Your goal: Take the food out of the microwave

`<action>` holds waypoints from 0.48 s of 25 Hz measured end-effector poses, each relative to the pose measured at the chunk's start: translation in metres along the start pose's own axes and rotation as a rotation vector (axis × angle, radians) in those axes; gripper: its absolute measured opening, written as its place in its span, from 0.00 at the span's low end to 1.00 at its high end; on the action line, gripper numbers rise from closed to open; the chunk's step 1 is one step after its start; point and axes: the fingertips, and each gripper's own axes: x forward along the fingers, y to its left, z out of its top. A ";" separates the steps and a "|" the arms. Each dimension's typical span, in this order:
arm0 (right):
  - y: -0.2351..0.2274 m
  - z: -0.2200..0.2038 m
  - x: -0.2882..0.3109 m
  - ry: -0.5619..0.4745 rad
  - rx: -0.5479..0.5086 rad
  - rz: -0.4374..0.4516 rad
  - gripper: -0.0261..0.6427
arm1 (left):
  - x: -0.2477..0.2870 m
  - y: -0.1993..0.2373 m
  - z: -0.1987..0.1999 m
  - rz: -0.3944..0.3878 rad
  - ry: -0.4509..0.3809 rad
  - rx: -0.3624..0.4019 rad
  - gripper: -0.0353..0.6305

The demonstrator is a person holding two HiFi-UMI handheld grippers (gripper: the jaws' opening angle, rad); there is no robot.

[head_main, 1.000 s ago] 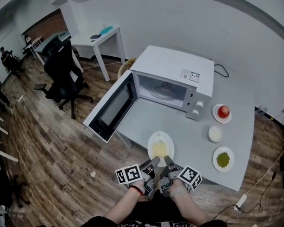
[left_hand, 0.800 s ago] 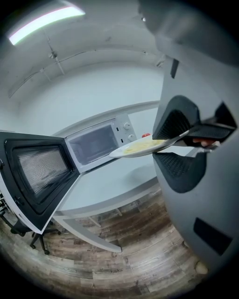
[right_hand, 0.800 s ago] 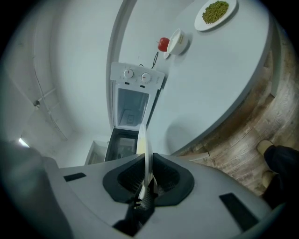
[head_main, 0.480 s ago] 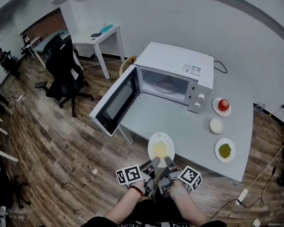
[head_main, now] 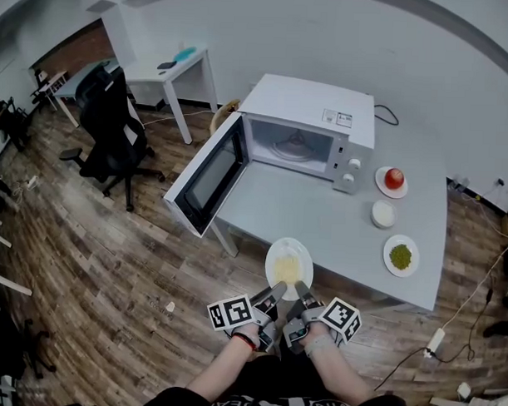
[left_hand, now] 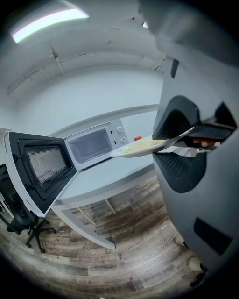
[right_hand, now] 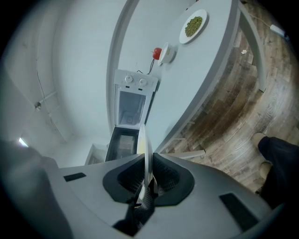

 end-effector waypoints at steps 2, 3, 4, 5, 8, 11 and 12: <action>0.000 -0.004 -0.003 -0.004 0.002 0.000 0.12 | -0.004 0.000 -0.003 -0.001 0.003 0.000 0.19; -0.001 -0.006 -0.005 -0.005 0.003 0.000 0.12 | -0.006 0.000 -0.004 -0.001 0.004 0.000 0.19; -0.001 -0.008 -0.006 -0.005 0.004 0.001 0.12 | -0.008 0.000 -0.005 -0.002 0.004 0.000 0.19; -0.001 -0.010 -0.008 -0.006 0.004 0.002 0.12 | -0.011 0.000 -0.006 -0.002 0.004 0.000 0.19; -0.001 -0.016 -0.013 -0.007 0.005 0.003 0.12 | -0.018 -0.001 -0.009 -0.005 0.002 -0.001 0.19; -0.002 -0.021 -0.016 -0.008 0.006 0.003 0.12 | -0.024 0.000 -0.013 -0.007 0.001 0.000 0.19; -0.002 -0.023 -0.017 -0.008 0.004 0.005 0.12 | -0.026 0.000 -0.014 -0.008 0.000 0.001 0.19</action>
